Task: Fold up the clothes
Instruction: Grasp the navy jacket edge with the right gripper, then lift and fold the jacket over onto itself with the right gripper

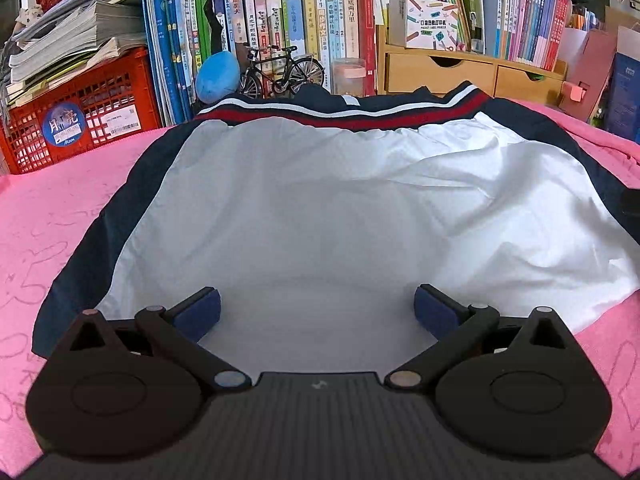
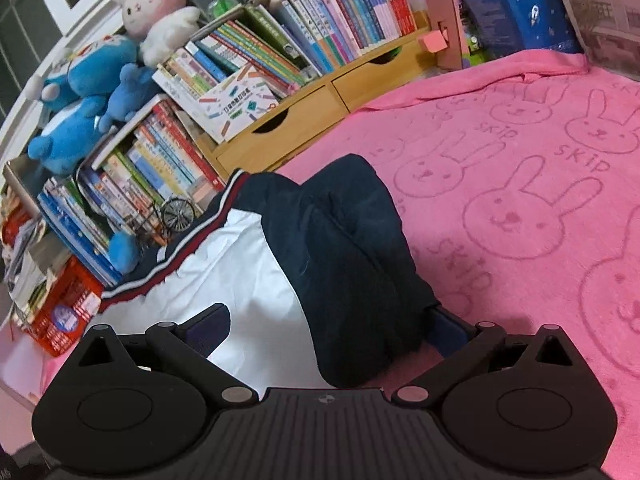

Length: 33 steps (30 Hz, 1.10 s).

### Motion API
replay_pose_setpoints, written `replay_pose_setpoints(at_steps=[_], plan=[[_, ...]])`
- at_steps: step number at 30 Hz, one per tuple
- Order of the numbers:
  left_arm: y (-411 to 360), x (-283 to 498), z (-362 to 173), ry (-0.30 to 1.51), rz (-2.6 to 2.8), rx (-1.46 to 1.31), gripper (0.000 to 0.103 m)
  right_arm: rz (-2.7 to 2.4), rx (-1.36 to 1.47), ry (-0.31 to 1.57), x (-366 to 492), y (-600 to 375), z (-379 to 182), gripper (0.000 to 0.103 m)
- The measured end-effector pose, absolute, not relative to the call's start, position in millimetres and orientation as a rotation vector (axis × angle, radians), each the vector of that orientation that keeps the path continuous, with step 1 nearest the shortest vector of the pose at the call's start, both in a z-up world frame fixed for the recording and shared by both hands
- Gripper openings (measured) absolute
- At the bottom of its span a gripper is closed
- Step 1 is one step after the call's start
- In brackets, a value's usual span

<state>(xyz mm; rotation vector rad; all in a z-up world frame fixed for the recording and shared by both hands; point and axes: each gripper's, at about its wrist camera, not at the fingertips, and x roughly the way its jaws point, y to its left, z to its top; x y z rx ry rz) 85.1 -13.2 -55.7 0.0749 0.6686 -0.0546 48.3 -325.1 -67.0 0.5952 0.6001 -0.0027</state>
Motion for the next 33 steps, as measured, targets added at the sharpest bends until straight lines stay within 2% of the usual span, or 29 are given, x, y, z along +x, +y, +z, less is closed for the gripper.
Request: replay_pose_setpoints(at_steps=[6, 10, 11, 13, 14, 15, 17, 21, 26, 29, 33], plan=[[-11.2, 86.5, -55.3, 0.668, -0.067, 0.069, 0.103, 0.011, 0.685, 0.589, 36.0, -316.3, -62.5, 0.103], [-10.2, 86.8, -55.2, 0.667, -0.07, 0.066, 0.103, -0.064, 0.688, 0.547, 59.4, -325.8, -69.6, 0.103], [-10.1, 86.9, -55.1, 0.667, -0.071, 0.065, 0.103, -0.075, 0.685, 0.553, 65.9, -326.1, -68.7, 0.1], [-9.9, 87.1, -55.0, 0.667, -0.073, 0.063, 0.103, -0.083, 0.674, 0.585, 73.9, -324.6, -66.0, 0.065], [-9.8, 87.2, -55.0, 0.667, -0.074, 0.062, 0.103, -0.082, 0.666, 0.597, 75.1, -322.9, -63.6, 0.037], [-9.7, 87.1, -54.9, 0.667, -0.075, 0.06, 0.103, -0.08, 0.654, 0.592, 73.1, -320.6, -59.5, 0.031], [-7.5, 85.5, -53.6, 0.672, -0.085, 0.056, 0.103, -0.077, 0.619, 0.577, 68.7, -314.7, -49.5, 0.025], [22.6, 64.5, -44.4, 0.684, -0.125, -0.017, 0.103, -0.083, 0.4, 0.478, 60.6, -276.6, -3.8, 0.02], [109.4, 20.7, -31.0, 0.613, -0.052, -0.211, 0.103, 0.043, -0.006, 0.346, 67.6, -160.0, 42.6, 0.019], [152.9, 4.9, -30.3, 0.627, 0.113, -0.203, 0.103, 0.207, -0.235, 0.301, 71.2, -65.7, 38.6, 0.019], [193.3, -12.2, -34.1, 0.638, 0.204, -0.248, 0.103, 0.39, -0.452, 0.317, 64.3, 34.9, 3.0, 0.018]])
